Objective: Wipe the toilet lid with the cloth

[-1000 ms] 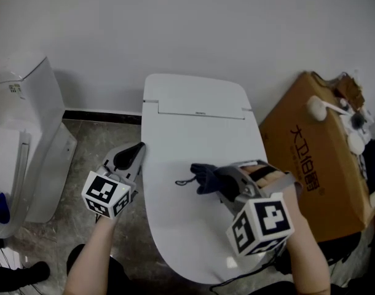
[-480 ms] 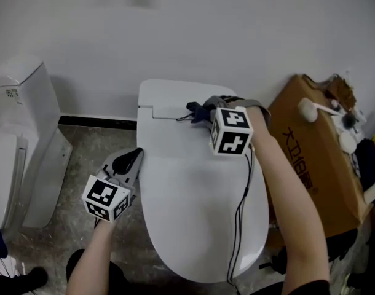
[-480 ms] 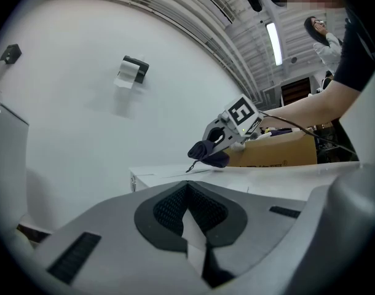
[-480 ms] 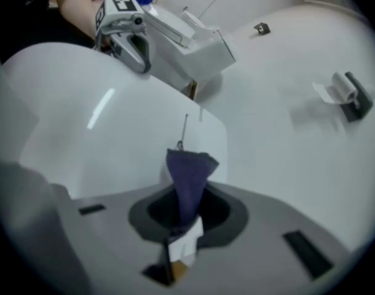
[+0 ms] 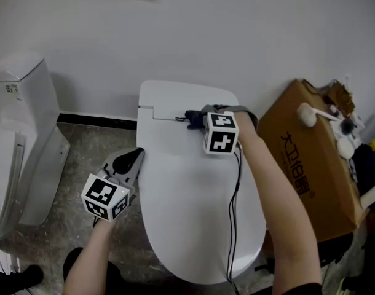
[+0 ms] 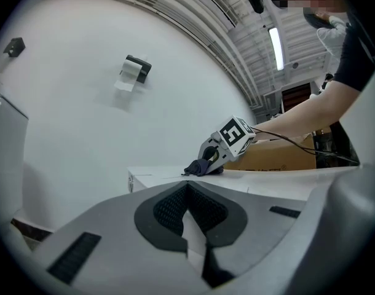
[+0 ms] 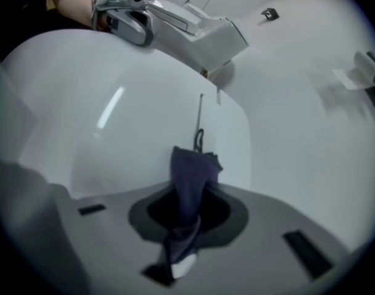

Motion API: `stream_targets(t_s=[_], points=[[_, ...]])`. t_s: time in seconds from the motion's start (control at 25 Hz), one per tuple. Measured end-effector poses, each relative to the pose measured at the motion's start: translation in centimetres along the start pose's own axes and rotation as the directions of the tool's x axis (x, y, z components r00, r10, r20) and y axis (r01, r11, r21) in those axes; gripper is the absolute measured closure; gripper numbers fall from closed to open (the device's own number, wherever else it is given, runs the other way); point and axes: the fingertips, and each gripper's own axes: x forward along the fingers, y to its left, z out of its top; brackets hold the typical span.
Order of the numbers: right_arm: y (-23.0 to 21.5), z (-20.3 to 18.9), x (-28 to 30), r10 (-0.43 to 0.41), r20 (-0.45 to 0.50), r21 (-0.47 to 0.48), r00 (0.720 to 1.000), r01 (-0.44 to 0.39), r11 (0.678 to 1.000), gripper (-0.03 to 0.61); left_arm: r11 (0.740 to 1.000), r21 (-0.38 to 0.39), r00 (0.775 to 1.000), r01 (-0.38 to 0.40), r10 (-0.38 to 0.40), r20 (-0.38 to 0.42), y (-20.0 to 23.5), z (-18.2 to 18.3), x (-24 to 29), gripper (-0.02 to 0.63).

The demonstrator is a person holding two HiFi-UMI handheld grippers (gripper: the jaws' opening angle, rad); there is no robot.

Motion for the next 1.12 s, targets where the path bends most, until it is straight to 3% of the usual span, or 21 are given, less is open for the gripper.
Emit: stream_targets(t_s=[1.12], points=[[4.6,1.4,-3.4,0.031,0.034,-0.010,0.999,-0.031,0.999,0.515,1.000,0.028,1.000,0.001,0.000,-0.016,-0.7,0.0,-0.1,0.598]])
